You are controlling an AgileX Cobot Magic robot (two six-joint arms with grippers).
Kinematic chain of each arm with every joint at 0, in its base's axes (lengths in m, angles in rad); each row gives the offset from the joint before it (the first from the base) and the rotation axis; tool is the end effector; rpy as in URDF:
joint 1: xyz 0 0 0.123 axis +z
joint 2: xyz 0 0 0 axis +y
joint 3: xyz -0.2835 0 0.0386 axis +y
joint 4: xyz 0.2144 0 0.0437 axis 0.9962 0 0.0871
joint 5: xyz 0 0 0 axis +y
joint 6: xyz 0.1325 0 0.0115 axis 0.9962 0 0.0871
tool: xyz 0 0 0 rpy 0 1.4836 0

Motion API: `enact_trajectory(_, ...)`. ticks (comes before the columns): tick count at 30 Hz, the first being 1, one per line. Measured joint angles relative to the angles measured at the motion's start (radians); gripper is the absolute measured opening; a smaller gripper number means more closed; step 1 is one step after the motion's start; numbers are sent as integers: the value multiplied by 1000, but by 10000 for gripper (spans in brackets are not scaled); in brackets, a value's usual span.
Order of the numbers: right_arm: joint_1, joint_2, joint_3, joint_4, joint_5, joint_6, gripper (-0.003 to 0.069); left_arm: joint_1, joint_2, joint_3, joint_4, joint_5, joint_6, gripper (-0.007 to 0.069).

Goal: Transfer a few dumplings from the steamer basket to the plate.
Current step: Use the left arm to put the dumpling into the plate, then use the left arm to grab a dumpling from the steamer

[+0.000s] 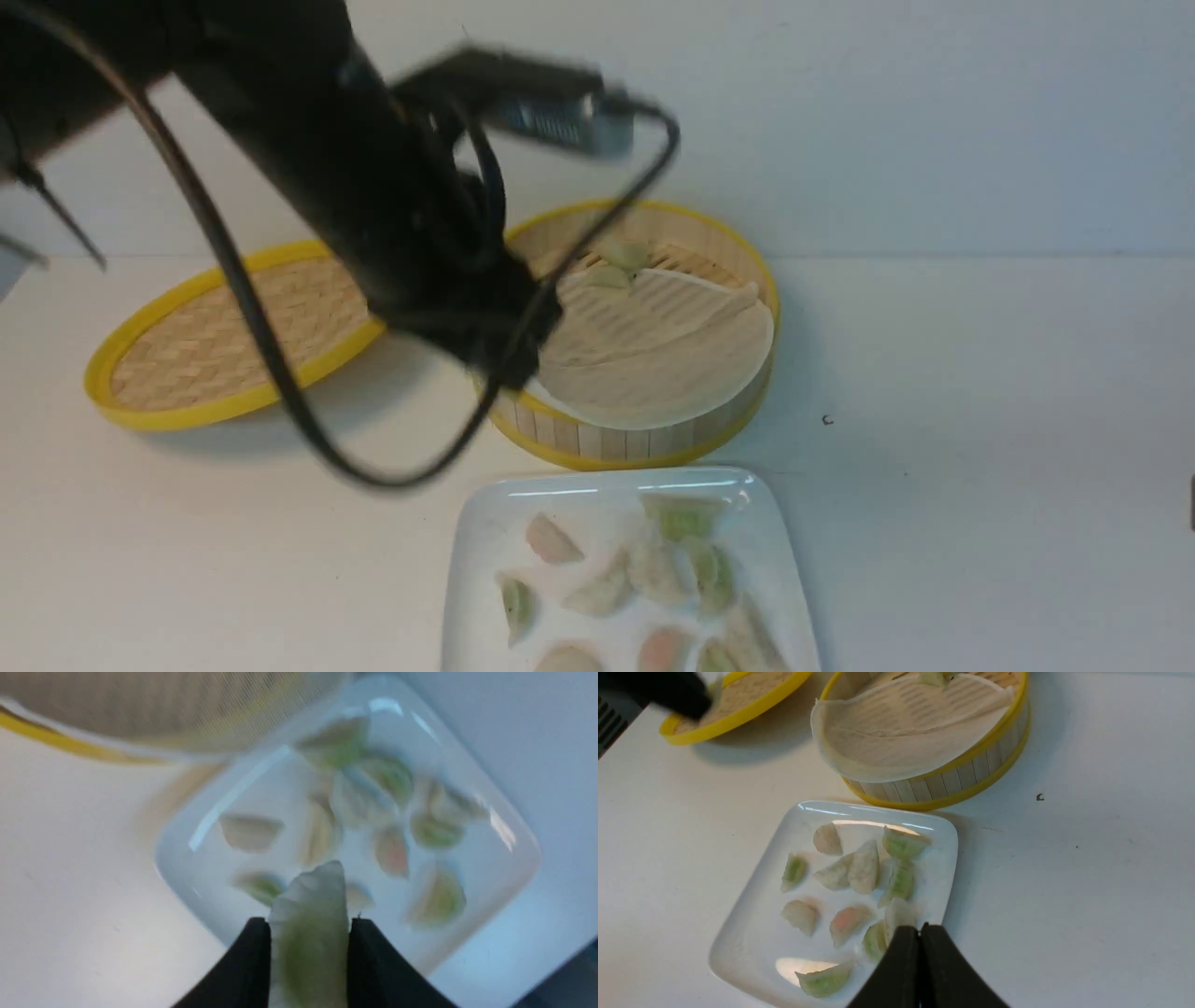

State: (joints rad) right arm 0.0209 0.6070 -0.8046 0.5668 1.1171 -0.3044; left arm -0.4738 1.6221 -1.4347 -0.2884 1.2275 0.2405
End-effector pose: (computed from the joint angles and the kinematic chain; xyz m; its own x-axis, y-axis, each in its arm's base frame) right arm 0.0737 0.0658 0.3209 -0.6779 -0.0425 -0.7339 -0.3896 0.8674 0.3096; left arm 0.2545 -0.1706 0.2832 -0.7819 0.5530 -0.2877 0.6161 0.7561 -0.2208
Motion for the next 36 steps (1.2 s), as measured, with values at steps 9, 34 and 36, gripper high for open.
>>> enact_trajectory(9,0,0,0,1,-16,0,-14,-148,45,278,23,-202,69,185)
enact_trajectory(34,0,0,0,5,-23,0,-14,77,388,-622,88,-127,-172,-6)
enact_trajectory(36,0,0,0,5,-24,0,-14,93,468,-704,87,-131,-125,-6)
